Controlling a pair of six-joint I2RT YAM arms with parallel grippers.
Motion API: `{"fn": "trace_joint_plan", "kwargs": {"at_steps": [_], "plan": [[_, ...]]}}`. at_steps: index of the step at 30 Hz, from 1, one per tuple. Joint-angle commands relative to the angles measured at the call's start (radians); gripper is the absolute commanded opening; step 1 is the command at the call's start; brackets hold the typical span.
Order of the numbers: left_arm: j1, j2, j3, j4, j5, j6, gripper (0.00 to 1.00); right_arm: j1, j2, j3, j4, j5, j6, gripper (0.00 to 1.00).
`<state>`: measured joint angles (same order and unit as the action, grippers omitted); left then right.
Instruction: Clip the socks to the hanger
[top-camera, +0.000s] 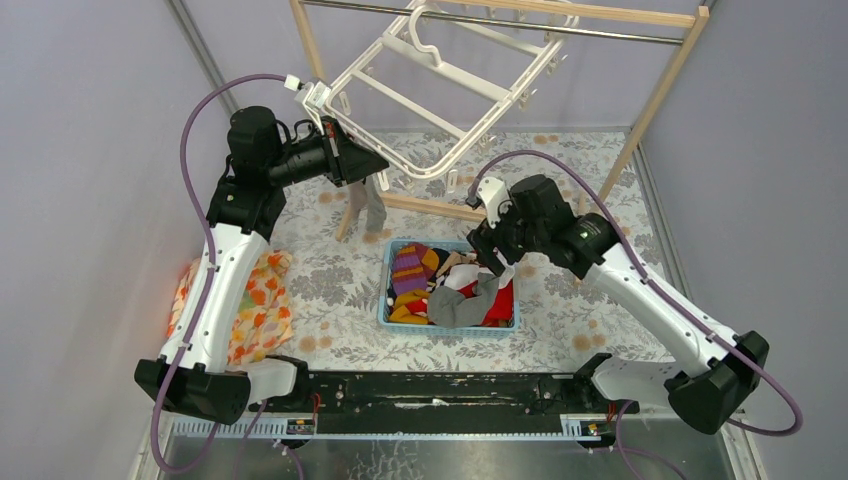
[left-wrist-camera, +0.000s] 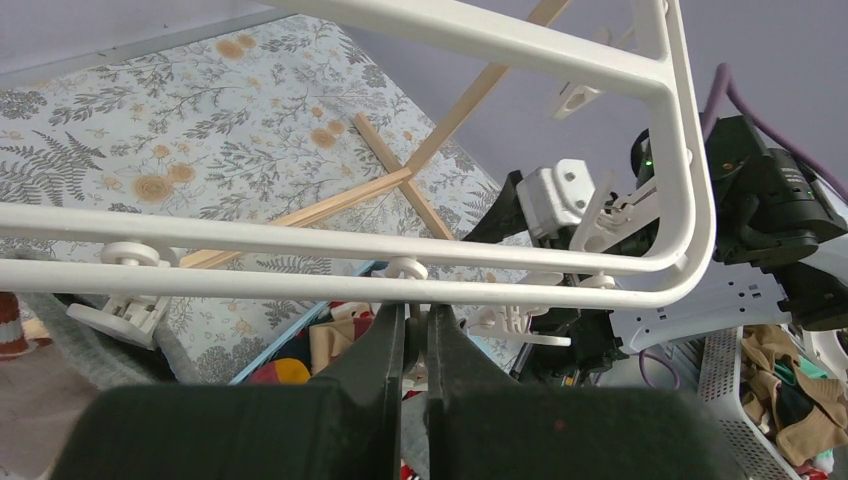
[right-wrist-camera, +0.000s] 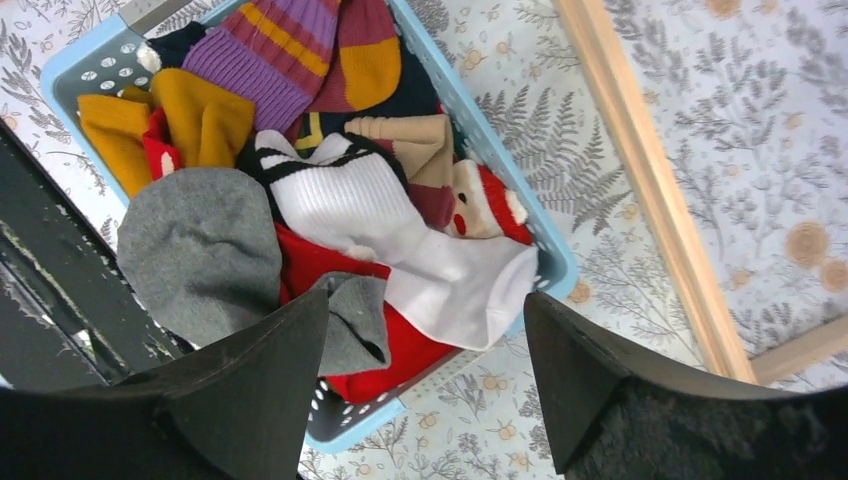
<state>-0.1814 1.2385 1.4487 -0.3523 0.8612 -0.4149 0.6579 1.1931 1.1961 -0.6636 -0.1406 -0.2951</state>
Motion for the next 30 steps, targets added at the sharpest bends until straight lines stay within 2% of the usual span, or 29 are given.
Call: {"fn": "trace_joint_plan", "kwargs": {"at_steps": [1, 6, 15, 20, 23, 27, 30], "plan": [[0.005, -0.020, -0.018, -0.040, 0.054, 0.018, 0.00, -0.006, 0.056, -0.023, 0.033, -0.054, 0.038, 0.79], [0.005, -0.020, -0.017, -0.040, 0.055, 0.018, 0.00, -0.008, 0.086, -0.093, 0.075, -0.036, 0.022, 0.78], [0.009, -0.018, -0.018, -0.040, 0.055, 0.019, 0.00, -0.021, 0.097, -0.126, 0.032, -0.072, -0.002, 0.75], [0.008, -0.014, -0.016, -0.040, 0.056, 0.015, 0.00, -0.024, 0.102, -0.133, -0.013, -0.152, 0.001, 0.70], [0.008, -0.017, -0.016, -0.040, 0.054, 0.016, 0.00, -0.023, 0.107, -0.144, -0.016, -0.169, 0.018, 0.57], [0.008, -0.015, -0.019, -0.041, 0.056, 0.016, 0.00, -0.024, 0.093, -0.164, 0.050, -0.159, 0.066, 0.17], [0.008, -0.019, -0.017, -0.040, 0.057, 0.017, 0.00, -0.024, 0.032, -0.198, 0.157, -0.150, 0.128, 0.00]]}}
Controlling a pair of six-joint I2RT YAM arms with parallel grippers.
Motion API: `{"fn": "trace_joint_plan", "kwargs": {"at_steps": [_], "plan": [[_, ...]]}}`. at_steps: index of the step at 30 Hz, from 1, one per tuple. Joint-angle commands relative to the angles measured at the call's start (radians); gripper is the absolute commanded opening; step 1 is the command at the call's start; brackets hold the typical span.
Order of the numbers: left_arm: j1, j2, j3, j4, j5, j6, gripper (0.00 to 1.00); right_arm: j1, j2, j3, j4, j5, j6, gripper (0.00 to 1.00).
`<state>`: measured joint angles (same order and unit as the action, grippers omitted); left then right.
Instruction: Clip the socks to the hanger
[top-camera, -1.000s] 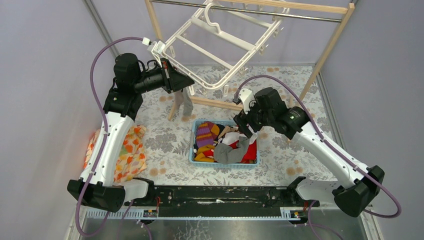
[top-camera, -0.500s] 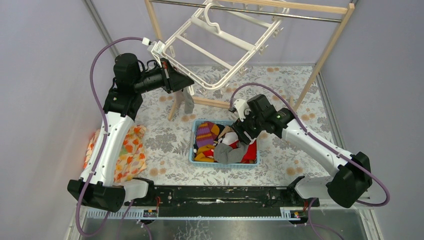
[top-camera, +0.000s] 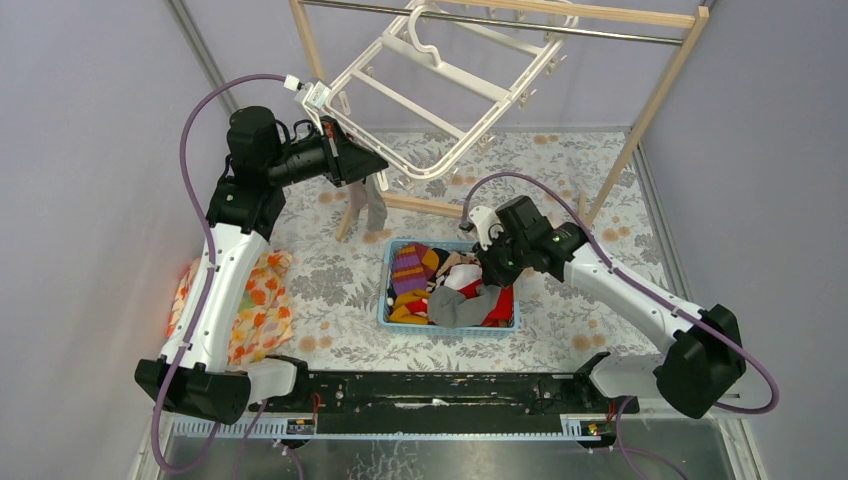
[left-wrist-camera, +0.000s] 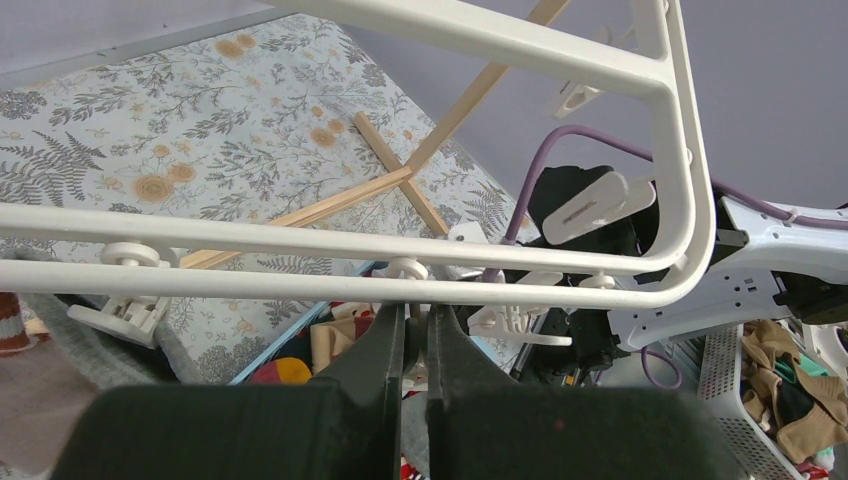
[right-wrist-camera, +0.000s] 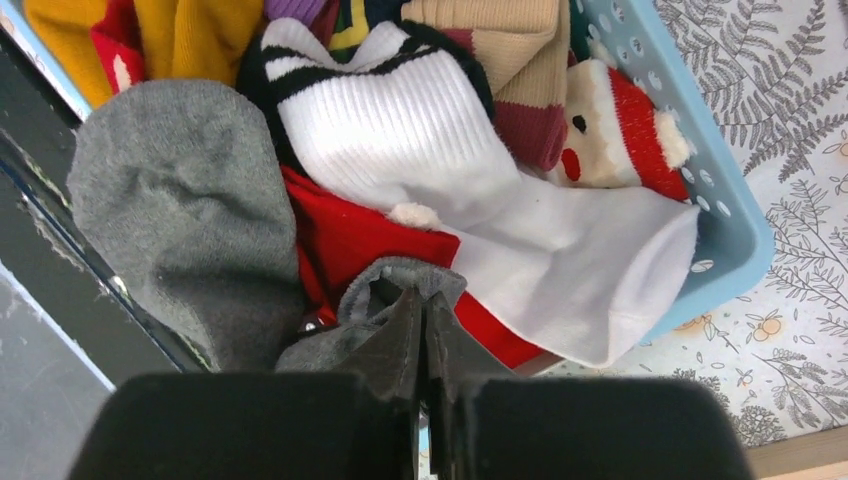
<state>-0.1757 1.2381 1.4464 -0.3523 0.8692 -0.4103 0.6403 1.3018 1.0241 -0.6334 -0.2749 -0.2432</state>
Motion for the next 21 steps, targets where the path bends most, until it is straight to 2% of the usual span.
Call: {"fn": "trace_joint_plan", "kwargs": {"at_steps": [1, 5, 12, 16, 21], "plan": [[0.002, -0.020, -0.016, -0.040, 0.048, 0.013, 0.00, -0.006, -0.105, -0.039, 0.166, -0.012, 0.101, 0.00], [0.004, -0.022, -0.012, -0.041, 0.050, 0.011, 0.00, -0.006, -0.245, -0.096, 0.357, -0.017, 0.219, 0.00], [0.004, -0.019, -0.003, -0.038, 0.053, 0.000, 0.00, -0.005, -0.499, -0.258, 0.882, -0.047, 0.531, 0.00], [0.004, -0.022, -0.001, -0.032, 0.052, -0.005, 0.00, -0.007, -0.522, -0.333, 1.160, -0.136, 0.737, 0.00], [0.004, -0.022, 0.006, -0.033, 0.058, -0.014, 0.00, -0.006, -0.449, -0.404, 1.530, -0.171, 0.974, 0.00]]}}
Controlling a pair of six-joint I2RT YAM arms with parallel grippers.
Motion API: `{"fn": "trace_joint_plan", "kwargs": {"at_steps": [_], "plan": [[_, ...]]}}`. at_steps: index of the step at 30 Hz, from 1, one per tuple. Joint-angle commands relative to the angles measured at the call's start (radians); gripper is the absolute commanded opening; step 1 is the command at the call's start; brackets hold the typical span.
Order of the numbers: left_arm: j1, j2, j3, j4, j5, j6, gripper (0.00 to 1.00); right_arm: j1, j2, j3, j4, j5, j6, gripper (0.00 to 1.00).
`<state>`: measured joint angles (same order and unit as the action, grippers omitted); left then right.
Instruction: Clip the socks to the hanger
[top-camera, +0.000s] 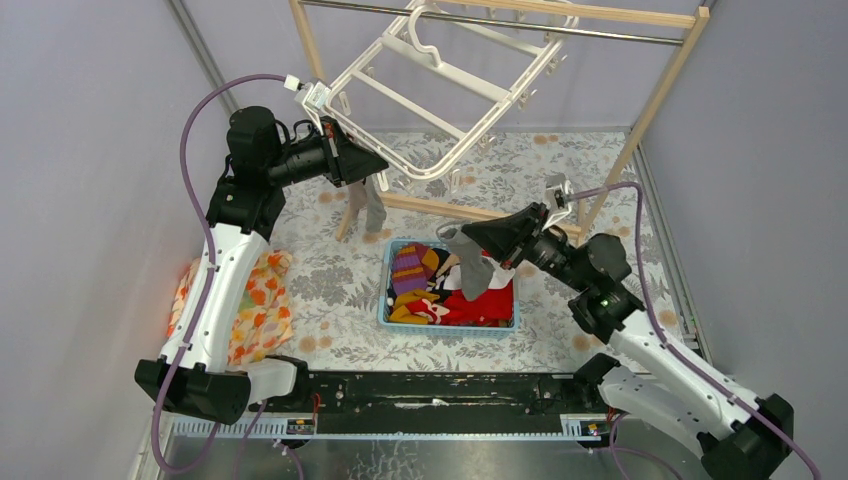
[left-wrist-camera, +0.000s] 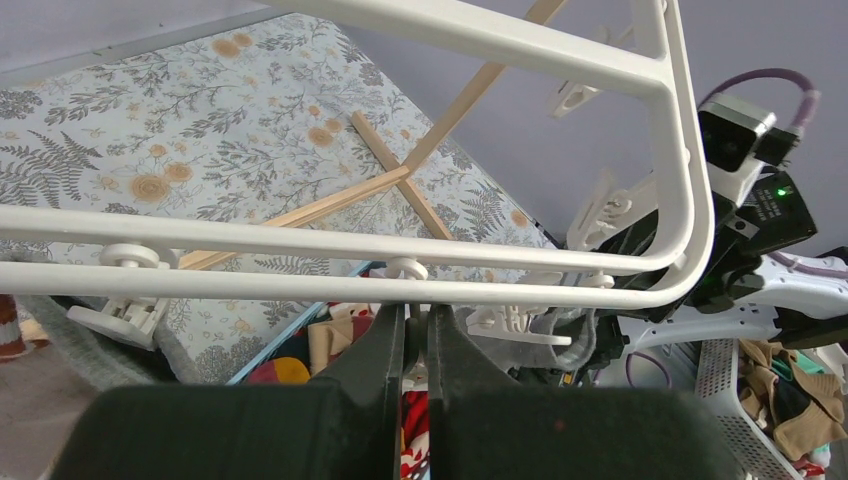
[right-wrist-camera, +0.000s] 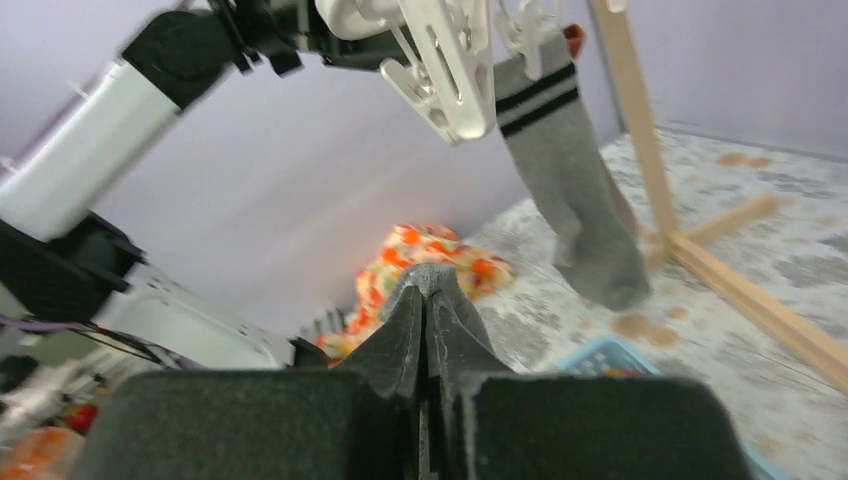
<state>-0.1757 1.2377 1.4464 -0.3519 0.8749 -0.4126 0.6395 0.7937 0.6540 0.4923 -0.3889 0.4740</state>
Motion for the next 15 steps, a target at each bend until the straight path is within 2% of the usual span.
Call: {"fn": "trace_joint_plan", "kwargs": {"at_steps": [1, 6, 10, 15], "plan": [[0.004, -0.022, 0.005, -0.031, 0.053, -0.015, 0.00, -0.006, 0.083, -0.037, 0.454, -0.064, 0.293, 0.00], [0.004, -0.024, -0.003, -0.005, 0.072, -0.041, 0.00, -0.004, 0.263, -0.057, 0.713, -0.066, 0.504, 0.00], [0.004, -0.024, -0.023, 0.042, 0.104, -0.080, 0.00, 0.019, 0.437, -0.073, 1.003, -0.039, 0.664, 0.00], [0.004, -0.022, -0.034, 0.085, 0.132, -0.120, 0.00, 0.075, 0.631, -0.018, 1.183, -0.030, 0.741, 0.00]]}}
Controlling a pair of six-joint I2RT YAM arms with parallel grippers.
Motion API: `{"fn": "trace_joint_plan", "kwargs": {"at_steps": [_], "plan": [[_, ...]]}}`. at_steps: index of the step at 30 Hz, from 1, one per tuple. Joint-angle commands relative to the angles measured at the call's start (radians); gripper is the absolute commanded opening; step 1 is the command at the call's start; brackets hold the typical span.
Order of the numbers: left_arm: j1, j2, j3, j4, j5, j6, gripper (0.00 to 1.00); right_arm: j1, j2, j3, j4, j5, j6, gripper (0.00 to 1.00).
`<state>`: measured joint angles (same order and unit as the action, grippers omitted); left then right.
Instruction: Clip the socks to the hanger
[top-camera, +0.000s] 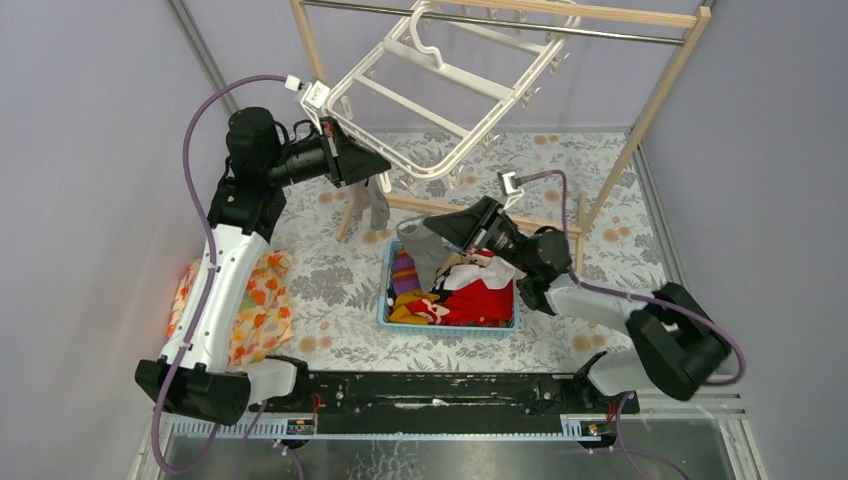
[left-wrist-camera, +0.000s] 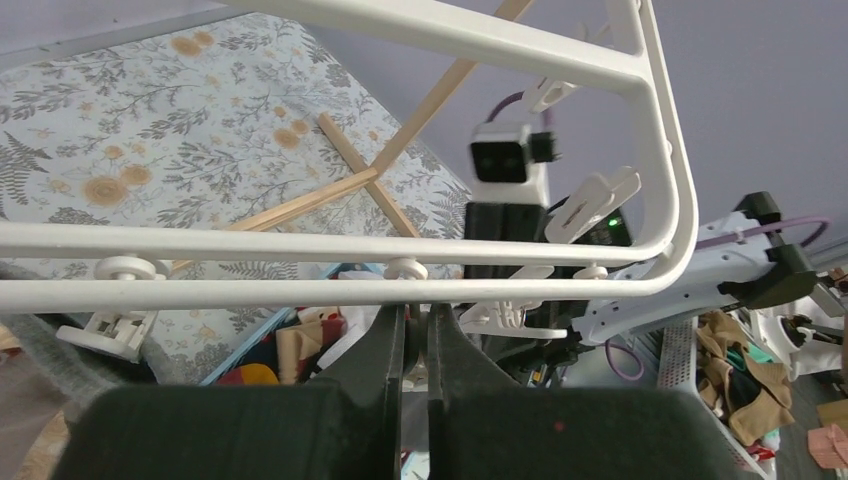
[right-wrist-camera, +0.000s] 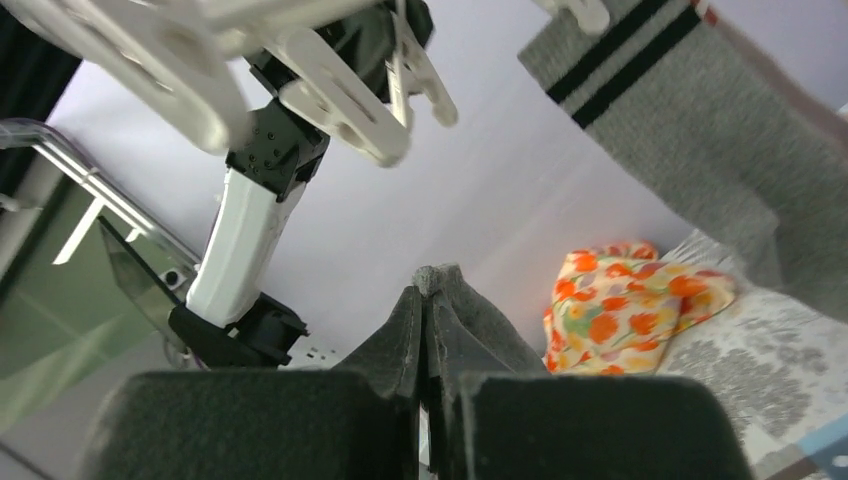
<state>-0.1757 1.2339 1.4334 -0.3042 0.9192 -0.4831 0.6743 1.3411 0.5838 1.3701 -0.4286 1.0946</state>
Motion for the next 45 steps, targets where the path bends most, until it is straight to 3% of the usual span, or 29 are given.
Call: {"fn": "trace_joint_plan", "kwargs": {"at_steps": [1, 20, 45], "plan": [[0.005, -0.020, -0.020, 0.041, 0.091, -0.054, 0.00, 0.046, 0.117, 0.068, 0.334, 0.012, 0.133, 0.00], [0.004, -0.018, -0.043, 0.067, 0.167, -0.061, 0.00, 0.047, 0.377, 0.361, 0.345, -0.018, 0.337, 0.00], [0.004, -0.011, -0.042, 0.066, 0.196, -0.043, 0.00, 0.042, 0.324, 0.399, 0.346, -0.024, 0.376, 0.00]]}}
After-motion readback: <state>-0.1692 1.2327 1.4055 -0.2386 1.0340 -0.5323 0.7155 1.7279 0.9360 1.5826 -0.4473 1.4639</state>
